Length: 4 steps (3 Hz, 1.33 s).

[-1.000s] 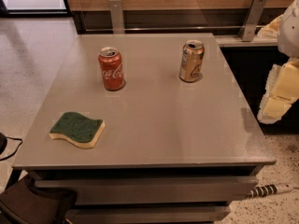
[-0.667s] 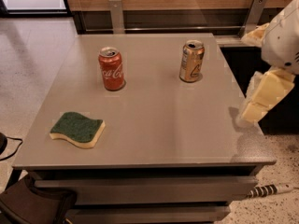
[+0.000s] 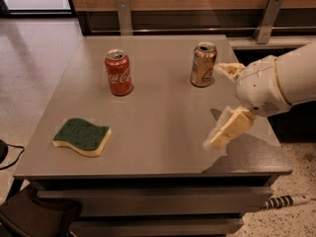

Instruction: Pick sponge

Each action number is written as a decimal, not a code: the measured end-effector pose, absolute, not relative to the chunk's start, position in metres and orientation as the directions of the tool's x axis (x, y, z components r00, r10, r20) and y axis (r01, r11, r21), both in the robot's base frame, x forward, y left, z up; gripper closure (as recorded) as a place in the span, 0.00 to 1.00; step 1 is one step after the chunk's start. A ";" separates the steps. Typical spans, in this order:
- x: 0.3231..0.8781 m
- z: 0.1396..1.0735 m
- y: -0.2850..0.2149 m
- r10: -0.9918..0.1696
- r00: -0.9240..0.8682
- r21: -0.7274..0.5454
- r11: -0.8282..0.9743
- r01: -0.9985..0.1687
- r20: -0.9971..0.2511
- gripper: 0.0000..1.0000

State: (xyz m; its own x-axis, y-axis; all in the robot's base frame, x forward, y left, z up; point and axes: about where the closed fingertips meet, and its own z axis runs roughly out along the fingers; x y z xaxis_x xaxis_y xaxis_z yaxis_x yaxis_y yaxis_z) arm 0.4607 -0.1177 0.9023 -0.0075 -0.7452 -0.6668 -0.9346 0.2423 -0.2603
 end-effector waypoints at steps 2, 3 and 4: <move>0.459 0.926 -0.024 -0.391 0.063 -0.165 0.235 -0.958 -0.918 0.00; 0.459 0.926 -0.024 -0.391 0.063 -0.165 0.235 -0.958 -0.918 0.00; 0.458 0.901 0.002 -0.408 0.039 -0.145 0.234 -0.961 -0.912 0.00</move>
Offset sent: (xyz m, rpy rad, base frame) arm -0.0010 0.1130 0.0307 0.5901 0.0042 0.1122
